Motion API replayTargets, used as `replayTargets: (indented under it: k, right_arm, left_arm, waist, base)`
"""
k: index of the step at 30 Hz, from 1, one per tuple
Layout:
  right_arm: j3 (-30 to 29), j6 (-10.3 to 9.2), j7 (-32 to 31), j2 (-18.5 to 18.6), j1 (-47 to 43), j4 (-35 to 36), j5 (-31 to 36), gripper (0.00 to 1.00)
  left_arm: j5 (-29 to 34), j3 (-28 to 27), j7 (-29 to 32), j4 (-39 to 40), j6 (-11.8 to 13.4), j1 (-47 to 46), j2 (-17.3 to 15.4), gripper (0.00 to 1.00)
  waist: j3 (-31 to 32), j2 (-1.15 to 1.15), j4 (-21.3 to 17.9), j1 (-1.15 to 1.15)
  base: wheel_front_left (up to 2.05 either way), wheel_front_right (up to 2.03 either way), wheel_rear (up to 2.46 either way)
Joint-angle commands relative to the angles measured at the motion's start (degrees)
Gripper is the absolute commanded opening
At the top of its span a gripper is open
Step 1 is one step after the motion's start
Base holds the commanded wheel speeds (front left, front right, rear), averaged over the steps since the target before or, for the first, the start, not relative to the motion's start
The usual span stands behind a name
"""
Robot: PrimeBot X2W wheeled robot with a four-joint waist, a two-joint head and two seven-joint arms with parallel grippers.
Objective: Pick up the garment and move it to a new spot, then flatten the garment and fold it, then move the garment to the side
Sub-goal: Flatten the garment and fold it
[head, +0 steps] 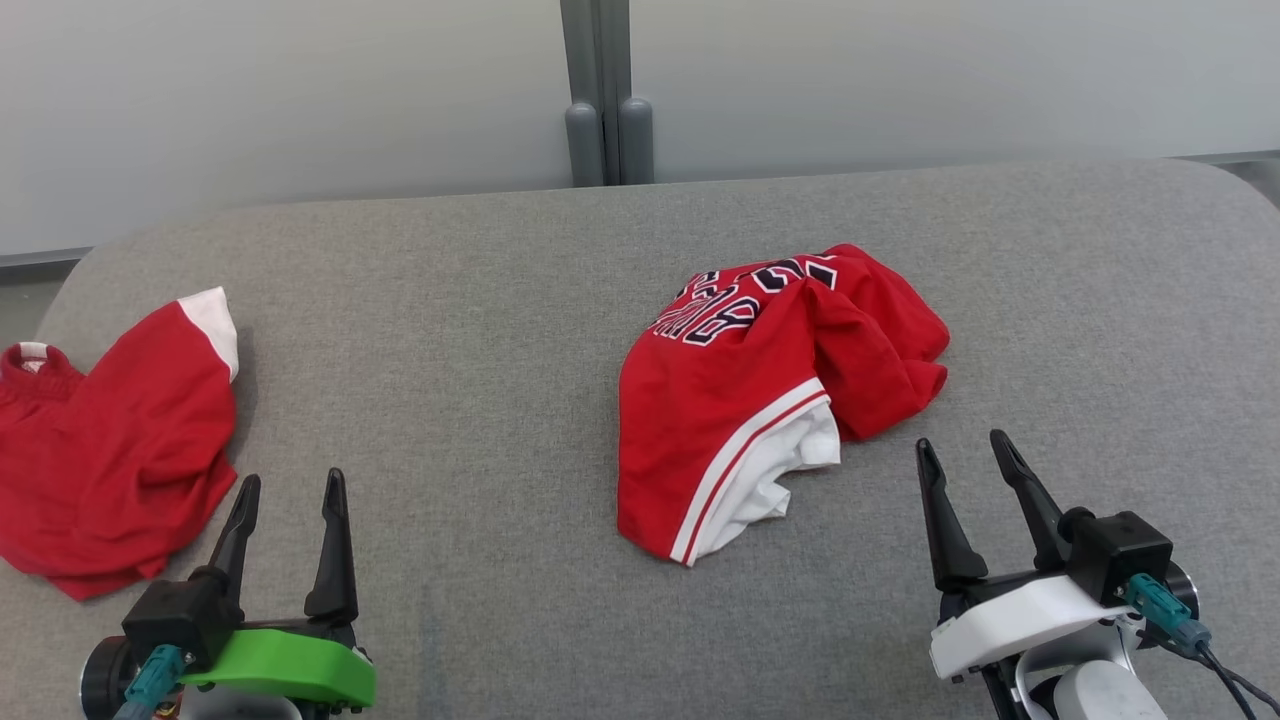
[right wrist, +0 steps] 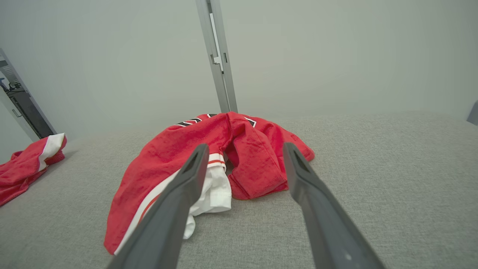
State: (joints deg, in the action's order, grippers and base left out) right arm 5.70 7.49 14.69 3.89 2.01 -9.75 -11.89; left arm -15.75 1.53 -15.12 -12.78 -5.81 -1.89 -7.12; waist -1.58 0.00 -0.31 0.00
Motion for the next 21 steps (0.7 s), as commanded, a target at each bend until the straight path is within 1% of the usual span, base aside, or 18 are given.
replayTargets:
  k: [1,21]
  right_arm:
    - [-0.2,0.00,0.0,-0.1,-0.3,0.2,0.3,1.00]
    - [0.1,0.00,0.2,-0.3,0.4,-0.8,0.2,1.00]
  left_arm:
    - [0.5,-0.4,0.0,-0.1,-0.2,-0.3,0.1,1.00]
    - [2.1,-1.7,-0.1,-1.5,-1.2,-0.7,1.3,1.00]
  waist:
    - [-0.1,0.00,0.0,0.00]
    - [0.0,0.00,-0.1,0.00]
  base:
    - [0.00,0.00,0.00]
    - [0.00,0.00,0.00]
